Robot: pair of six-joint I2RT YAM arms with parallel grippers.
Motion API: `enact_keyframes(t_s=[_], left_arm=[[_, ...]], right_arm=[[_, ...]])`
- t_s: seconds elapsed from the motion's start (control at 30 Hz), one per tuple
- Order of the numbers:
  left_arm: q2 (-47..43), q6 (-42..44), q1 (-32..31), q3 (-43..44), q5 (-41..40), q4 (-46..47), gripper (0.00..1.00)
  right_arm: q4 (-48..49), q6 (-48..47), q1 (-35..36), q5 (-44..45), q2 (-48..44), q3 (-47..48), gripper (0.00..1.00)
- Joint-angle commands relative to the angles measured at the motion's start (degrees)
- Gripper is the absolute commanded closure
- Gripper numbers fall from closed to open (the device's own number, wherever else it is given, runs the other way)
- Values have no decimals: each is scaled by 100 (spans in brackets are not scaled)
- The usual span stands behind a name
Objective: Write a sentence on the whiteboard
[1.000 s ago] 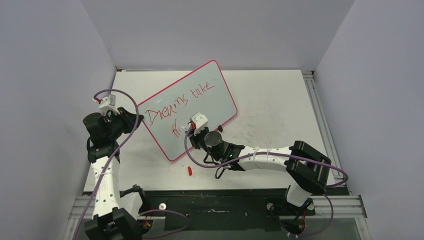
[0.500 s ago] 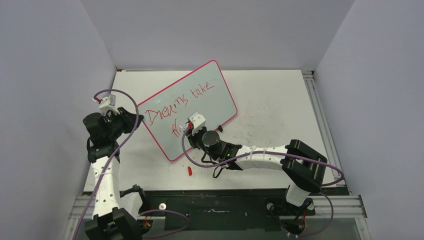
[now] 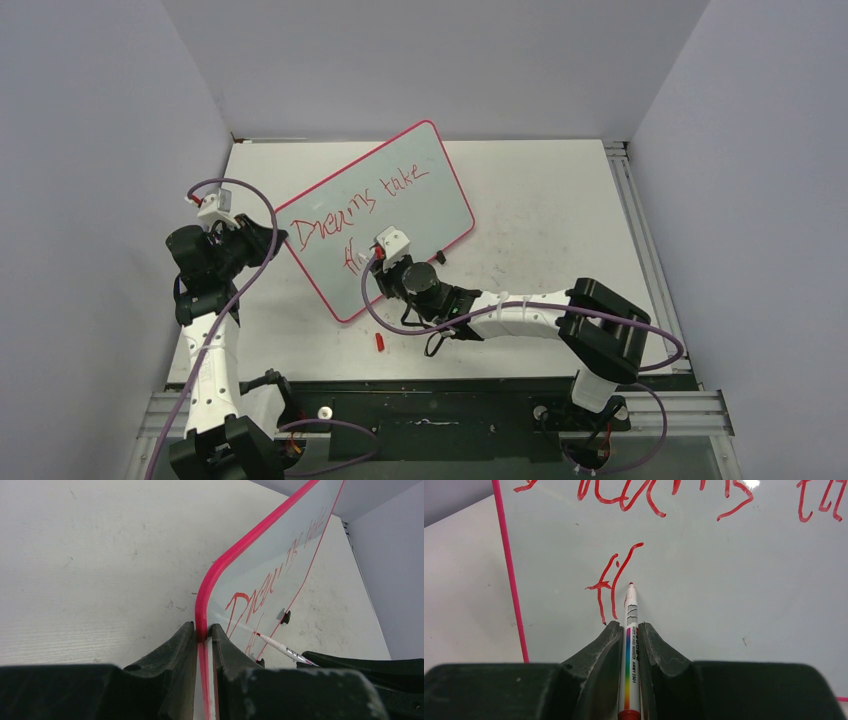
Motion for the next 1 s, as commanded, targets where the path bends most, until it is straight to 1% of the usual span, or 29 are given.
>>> enact_keyframes(t_s=[0.0,0.13,0.43,0.97], left_arm=[[-38,-43,-57,30,234,257,87],[-38,-43,-58,31,230,256,87],[-46,-43,-54,30,235,256,87],[-38,-34,-56,30,232,247,87]], right_arm=[[300,18,-1,-9,42,200,95],[302,19,-7,-14,11,172,95],[270,-17,42,97,-639,-161,95],[260,98,-113,92,-383,-254,95]])
